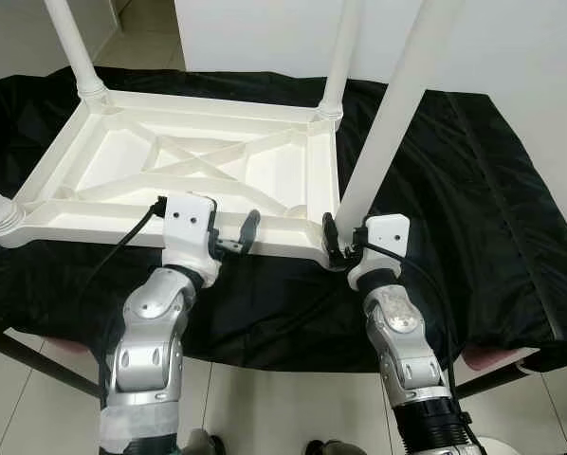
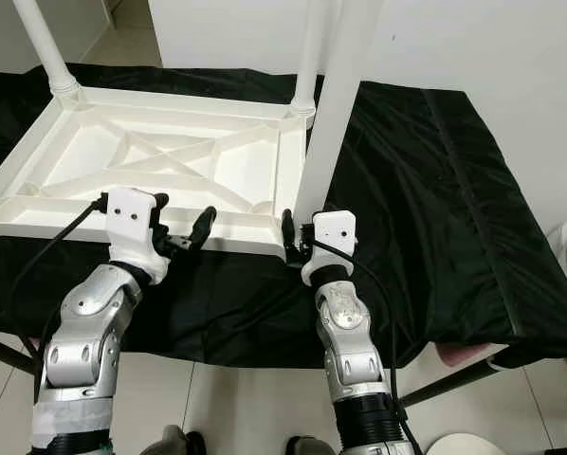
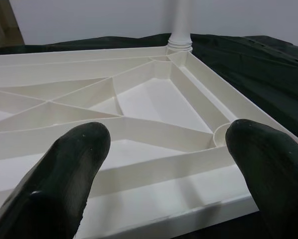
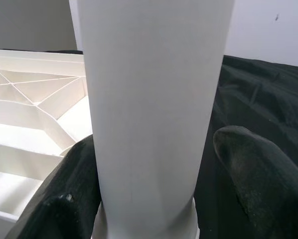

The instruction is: Building children table

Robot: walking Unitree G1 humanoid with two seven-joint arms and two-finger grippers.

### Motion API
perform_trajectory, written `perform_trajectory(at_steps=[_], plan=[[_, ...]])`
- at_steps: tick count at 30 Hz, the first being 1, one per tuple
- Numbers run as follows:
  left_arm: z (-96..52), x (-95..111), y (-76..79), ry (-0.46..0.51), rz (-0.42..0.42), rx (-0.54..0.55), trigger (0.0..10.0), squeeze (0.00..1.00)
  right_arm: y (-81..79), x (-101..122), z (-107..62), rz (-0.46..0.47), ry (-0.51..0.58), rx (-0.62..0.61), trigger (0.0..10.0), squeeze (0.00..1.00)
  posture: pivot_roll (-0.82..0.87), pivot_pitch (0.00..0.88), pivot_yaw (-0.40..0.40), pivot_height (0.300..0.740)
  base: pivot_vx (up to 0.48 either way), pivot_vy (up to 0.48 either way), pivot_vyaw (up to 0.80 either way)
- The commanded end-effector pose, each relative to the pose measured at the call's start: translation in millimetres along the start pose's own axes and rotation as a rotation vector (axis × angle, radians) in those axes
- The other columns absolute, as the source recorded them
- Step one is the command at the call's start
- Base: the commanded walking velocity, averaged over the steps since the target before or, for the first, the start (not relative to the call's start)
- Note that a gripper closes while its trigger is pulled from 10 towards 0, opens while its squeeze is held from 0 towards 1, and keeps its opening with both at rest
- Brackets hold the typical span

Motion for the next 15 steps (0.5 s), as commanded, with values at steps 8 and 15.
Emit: perform_trajectory(at_steps=[8,15], plan=[[-2.1,-8.7,-10.4,-0.031,-0.022,0.184,10.0,0.00,0.9,1.7,-2.4,0.024,0.022,0.016,10.0,0.00,-0.12,0.152,0.003,0.740,0.000,0.000,0.00],[-2.5,-7.5,-12.8,-0.024,-0.022,0.195,10.0,0.00,-1.3,1.2,-1.3,0.030,0.025,0.026,10.0,0.00,-0.14,0.147,-0.007,0.740,0.000,0.000,0.00]])
Point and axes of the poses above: a point about 5 cm out from each wrist's last joint towards the gripper, its own z axis pointing out of the wrist towards the gripper, its own x axis along the axis of the wrist's last joint, y = z × x, the point moved 2 cm from there along z, pointing out of the wrist towards the gripper, and after that the axes turned 3 degrees about z, right-handed, at the moved point
